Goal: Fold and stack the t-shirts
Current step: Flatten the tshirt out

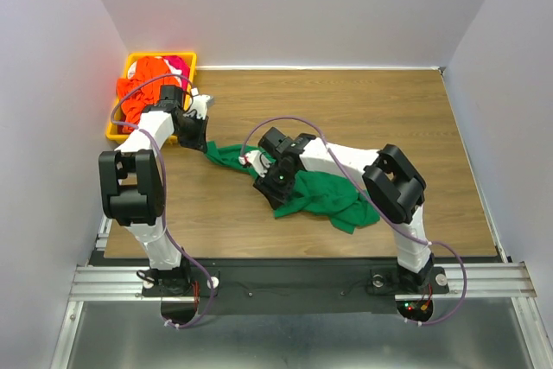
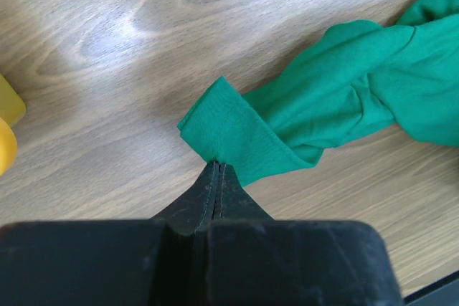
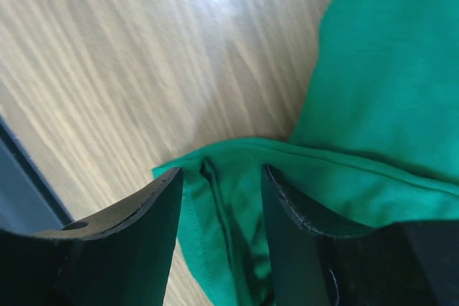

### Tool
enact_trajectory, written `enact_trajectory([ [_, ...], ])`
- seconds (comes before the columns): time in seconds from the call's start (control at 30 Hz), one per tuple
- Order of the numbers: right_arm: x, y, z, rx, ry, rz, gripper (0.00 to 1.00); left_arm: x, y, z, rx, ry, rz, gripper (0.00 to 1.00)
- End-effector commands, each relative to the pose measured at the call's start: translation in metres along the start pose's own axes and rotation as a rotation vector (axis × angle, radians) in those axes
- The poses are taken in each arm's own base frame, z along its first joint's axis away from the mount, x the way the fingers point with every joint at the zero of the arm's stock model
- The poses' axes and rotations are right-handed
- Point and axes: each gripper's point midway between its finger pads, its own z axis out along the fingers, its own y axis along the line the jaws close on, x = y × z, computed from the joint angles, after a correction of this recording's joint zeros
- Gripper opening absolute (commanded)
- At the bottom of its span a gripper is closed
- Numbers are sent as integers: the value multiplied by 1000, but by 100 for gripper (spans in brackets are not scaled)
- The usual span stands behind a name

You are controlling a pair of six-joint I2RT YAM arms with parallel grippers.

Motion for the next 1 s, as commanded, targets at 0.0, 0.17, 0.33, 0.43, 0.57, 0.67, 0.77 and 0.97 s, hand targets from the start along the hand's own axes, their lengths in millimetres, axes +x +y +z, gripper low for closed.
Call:
enact_trajectory([
  [0.0, -23, 18, -2, -59, -73, -45, 53, -1, 1, -1, 8, -12, 9, 0],
  [0.17, -18, 35, 0, -125, -66, -53, 53, -3, 2, -1, 8, -18, 8, 0],
  [0.33, -7, 42, 5, -149, -35, -51, 48, -2, 3, -1, 7, -15, 6, 0],
  [0.43, -6, 43, 4, -150, -34, -56, 43, -2, 2, -1, 8, -13, 4, 0],
  [0.57, -7, 44, -4, -139, -42, -66, 33, -3, 2, -2, 8, -17, 6, 0],
  [0.67, -2, 45, -13, -119, -32, -73, 24, -4, 2, -4, 4, -20, 9, 0],
  [0.77, 3, 45, -21, -102, -28, -92, 22, -4, 2, -4, 5, -18, 6, 0],
  [0.97, 16, 48, -26, -108, 0, -101, 33, -4, 2, -4, 3, -22, 4, 0],
])
